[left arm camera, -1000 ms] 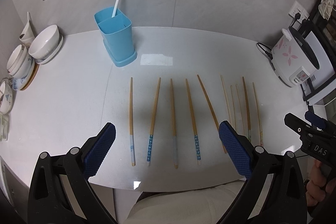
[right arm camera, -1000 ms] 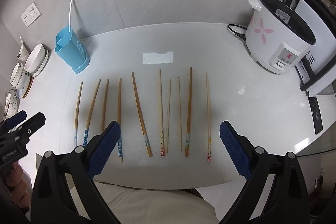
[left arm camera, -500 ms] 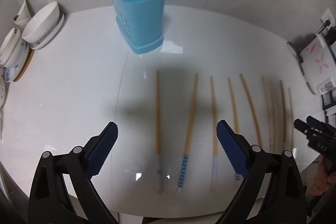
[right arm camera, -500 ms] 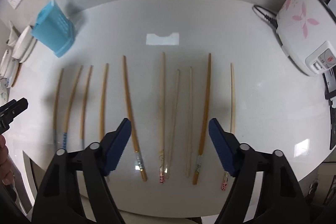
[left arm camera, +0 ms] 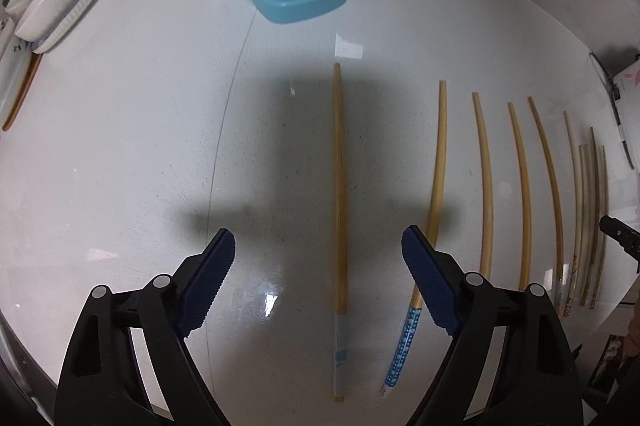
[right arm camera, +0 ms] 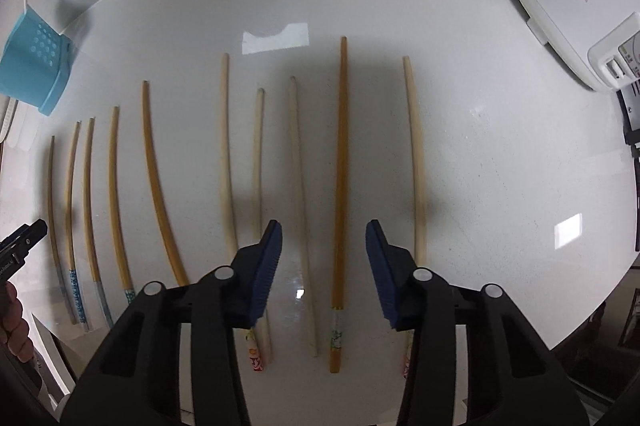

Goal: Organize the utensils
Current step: 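Close left tool on a blue-patterned chopstick while right tool grasps a plain chopstick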

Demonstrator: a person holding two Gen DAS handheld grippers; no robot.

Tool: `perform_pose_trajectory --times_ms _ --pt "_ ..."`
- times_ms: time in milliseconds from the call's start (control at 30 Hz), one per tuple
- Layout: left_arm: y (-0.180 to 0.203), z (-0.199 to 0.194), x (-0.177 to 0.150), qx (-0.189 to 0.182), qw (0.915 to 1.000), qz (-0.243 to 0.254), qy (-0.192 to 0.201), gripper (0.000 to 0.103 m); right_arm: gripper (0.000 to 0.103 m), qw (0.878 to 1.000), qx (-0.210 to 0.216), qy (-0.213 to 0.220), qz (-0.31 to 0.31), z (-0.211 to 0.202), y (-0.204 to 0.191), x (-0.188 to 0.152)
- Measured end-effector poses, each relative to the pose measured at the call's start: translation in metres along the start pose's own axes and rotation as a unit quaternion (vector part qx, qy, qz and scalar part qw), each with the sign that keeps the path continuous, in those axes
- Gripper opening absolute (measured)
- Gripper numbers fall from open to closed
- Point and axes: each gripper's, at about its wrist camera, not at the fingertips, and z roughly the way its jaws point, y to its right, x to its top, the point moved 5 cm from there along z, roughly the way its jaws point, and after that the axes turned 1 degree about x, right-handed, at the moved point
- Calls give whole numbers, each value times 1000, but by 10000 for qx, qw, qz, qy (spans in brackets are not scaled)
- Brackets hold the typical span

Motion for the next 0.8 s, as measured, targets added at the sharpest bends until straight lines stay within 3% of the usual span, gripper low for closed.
perform_pose_trajectory --times_ms 600,800 --pt "-3 37 -10 196 9986 37 -498 68 19 9986 -138 -490 -157 29 1 -19" --pt "-2 38 -7 216 9978 62 -623 49 14 9982 -116 -572 -137 40 3 -15"
